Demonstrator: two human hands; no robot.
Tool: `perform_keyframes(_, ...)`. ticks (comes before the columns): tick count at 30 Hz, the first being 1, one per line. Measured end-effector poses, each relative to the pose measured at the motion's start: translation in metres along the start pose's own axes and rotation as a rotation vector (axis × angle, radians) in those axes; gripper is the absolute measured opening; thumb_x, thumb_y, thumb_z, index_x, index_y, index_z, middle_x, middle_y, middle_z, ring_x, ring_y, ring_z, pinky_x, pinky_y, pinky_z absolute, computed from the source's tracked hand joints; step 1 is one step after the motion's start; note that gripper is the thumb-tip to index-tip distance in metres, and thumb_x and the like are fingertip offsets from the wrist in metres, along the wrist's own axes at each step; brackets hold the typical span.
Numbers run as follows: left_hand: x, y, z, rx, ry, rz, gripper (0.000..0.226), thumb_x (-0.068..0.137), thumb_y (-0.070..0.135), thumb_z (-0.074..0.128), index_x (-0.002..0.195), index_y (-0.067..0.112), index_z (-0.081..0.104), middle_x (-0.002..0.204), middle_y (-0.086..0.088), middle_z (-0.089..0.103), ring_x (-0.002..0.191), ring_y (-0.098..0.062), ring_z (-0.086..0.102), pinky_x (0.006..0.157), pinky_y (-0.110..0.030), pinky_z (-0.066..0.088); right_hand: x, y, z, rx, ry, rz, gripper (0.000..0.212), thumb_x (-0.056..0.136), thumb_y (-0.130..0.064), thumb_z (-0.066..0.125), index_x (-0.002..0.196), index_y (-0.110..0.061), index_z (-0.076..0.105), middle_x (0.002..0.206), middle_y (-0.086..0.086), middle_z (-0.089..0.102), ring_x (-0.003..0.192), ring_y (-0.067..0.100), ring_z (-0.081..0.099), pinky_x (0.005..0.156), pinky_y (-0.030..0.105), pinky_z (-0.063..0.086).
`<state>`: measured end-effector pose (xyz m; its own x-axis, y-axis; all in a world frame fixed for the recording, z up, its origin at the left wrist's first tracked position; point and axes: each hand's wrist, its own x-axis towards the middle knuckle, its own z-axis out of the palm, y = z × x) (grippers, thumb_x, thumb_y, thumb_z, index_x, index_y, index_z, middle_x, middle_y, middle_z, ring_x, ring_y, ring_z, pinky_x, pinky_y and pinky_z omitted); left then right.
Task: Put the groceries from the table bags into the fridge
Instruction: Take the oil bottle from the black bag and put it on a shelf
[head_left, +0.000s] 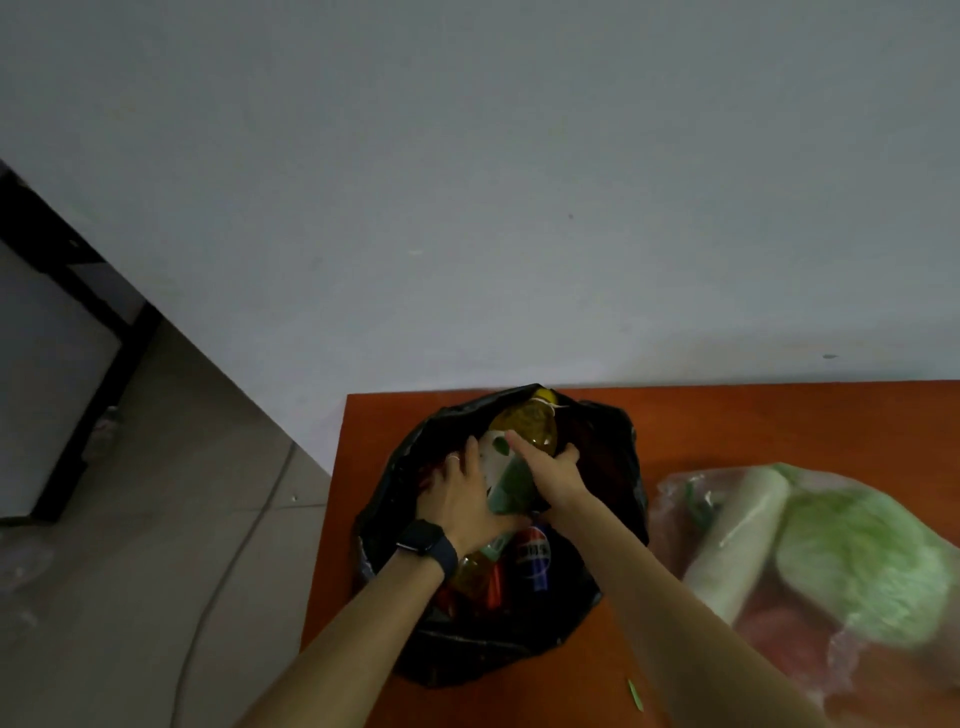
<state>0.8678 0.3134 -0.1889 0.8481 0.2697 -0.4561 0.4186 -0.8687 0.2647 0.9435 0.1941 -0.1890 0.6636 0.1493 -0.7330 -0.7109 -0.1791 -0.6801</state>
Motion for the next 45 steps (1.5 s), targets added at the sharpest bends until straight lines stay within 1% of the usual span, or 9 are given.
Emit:
perform_keyframes(4, 0.007, -0.001, 0.025, -0.186, -0.044, -0.100, 0.138, 0.062, 0.077, 0.072, 0.154, 0.026, -0.018, 0.155, -0.020, 0.025, 0.137, -0.040, 0.035, 0.103, -0.052, 0.042, 0.025, 0.004, 0.016, -0.008, 0.046, 0.012, 0.131, 0.068, -0.049, 0.087, 0.157, -0.022, -0.006, 0.148, 0.016, 0.041, 0.131, 0.038, 0.047, 0.109, 0.056, 0.042)
perform_keyframes(9, 0.015, -0.005, 0.028, -0.280, -0.079, -0.120, 0.140, 0.059, 0.068, 0.080, 0.152, 0.033, -0.019, 0.153, -0.024, 0.026, 0.132, -0.044, 0.042, 0.100, -0.053, 0.045, 0.035, 0.008, 0.016, -0.037, 0.007, 0.018, 0.117, 0.066, -0.044, 0.090, 0.152, -0.023, 0.013, 0.116, 0.003, 0.050, 0.107, 0.027, 0.054, 0.096, 0.051, 0.050)
perform_keyframes(18, 0.013, -0.006, 0.023, -0.323, -0.085, -0.113, 0.135, 0.060, 0.056, 0.082, 0.154, 0.030, -0.012, 0.144, -0.019, 0.037, 0.126, -0.042, 0.047, 0.097, -0.052, 0.048, 0.023, -0.003, 0.017, -0.072, 0.016, 0.028, 0.097, 0.073, -0.035, 0.088, 0.140, -0.013, 0.022, 0.102, 0.002, 0.049, 0.091, 0.022, 0.055, 0.076, 0.047, 0.050)
perform_keyframes(23, -0.007, -0.009, 0.021, -0.358, -0.147, -0.115, 0.138, 0.057, 0.053, 0.086, 0.154, 0.024, -0.008, 0.143, -0.017, 0.039, 0.125, -0.038, 0.049, 0.100, -0.048, 0.048, 0.002, 0.012, 0.019, -0.119, 0.070, -0.020, 0.101, 0.069, -0.034, 0.091, 0.138, -0.012, 0.021, 0.100, 0.002, 0.048, 0.099, 0.028, 0.059, 0.091, 0.052, 0.054)
perform_keyframes(26, -0.026, -0.008, 0.019, -0.404, -0.125, -0.102, 0.133, 0.056, 0.049, 0.087, 0.150, 0.027, -0.004, 0.138, -0.016, 0.040, 0.121, -0.039, 0.050, 0.098, -0.047, 0.049, -0.015, 0.021, 0.018, -0.172, 0.090, -0.126, 0.102, 0.066, -0.040, 0.091, 0.138, -0.014, 0.023, 0.107, 0.002, 0.053, 0.100, 0.025, 0.058, 0.091, 0.045, 0.054)
perform_keyframes(29, -0.042, -0.003, 0.012, -0.453, -0.041, -0.040, 0.123, 0.053, 0.048, 0.086, 0.144, 0.030, 0.004, 0.132, -0.013, 0.041, 0.116, -0.037, 0.052, 0.092, -0.048, 0.051, -0.037, 0.018, 0.013, -0.231, 0.124, -0.259, 0.105, 0.064, -0.047, 0.090, 0.139, -0.018, 0.023, 0.121, 0.004, 0.055, 0.107, 0.024, 0.058, 0.094, 0.044, 0.053)
perform_keyframes(37, -0.064, 0.047, -0.036, -0.419, 0.252, 0.228, 0.126, 0.051, 0.054, 0.082, 0.147, 0.032, 0.004, 0.132, -0.007, 0.041, 0.117, -0.031, 0.053, 0.090, -0.047, 0.054, -0.109, -0.032, -0.026, -0.188, 0.301, -0.584, 0.110, 0.061, -0.048, 0.092, 0.142, -0.025, 0.020, 0.117, -0.006, 0.054, 0.105, 0.021, 0.058, 0.090, 0.045, 0.053)
perform_keyframes(40, -0.067, 0.081, -0.068, -0.364, 0.313, 0.367, 0.128, 0.053, 0.053, 0.083, 0.150, 0.033, 0.002, 0.142, -0.003, 0.039, 0.126, -0.026, 0.049, 0.096, -0.043, 0.051, -0.139, -0.053, -0.054, -0.079, 0.387, -0.699, 0.114, 0.062, -0.046, 0.092, 0.145, -0.029, 0.017, 0.119, -0.006, 0.052, 0.103, 0.018, 0.057, 0.087, 0.036, 0.051)
perform_keyframes(45, -0.086, 0.154, -0.113, -0.335, 0.385, 0.641, 0.119, 0.059, 0.051, 0.084, 0.148, 0.036, 0.007, 0.138, 0.002, 0.043, 0.119, -0.020, 0.052, 0.087, -0.042, 0.055, -0.190, -0.072, -0.126, 0.219, 0.400, -0.888, 0.107, 0.063, -0.039, 0.093, 0.143, -0.040, 0.022, 0.128, -0.009, 0.055, 0.109, 0.009, 0.063, 0.081, 0.025, 0.056)
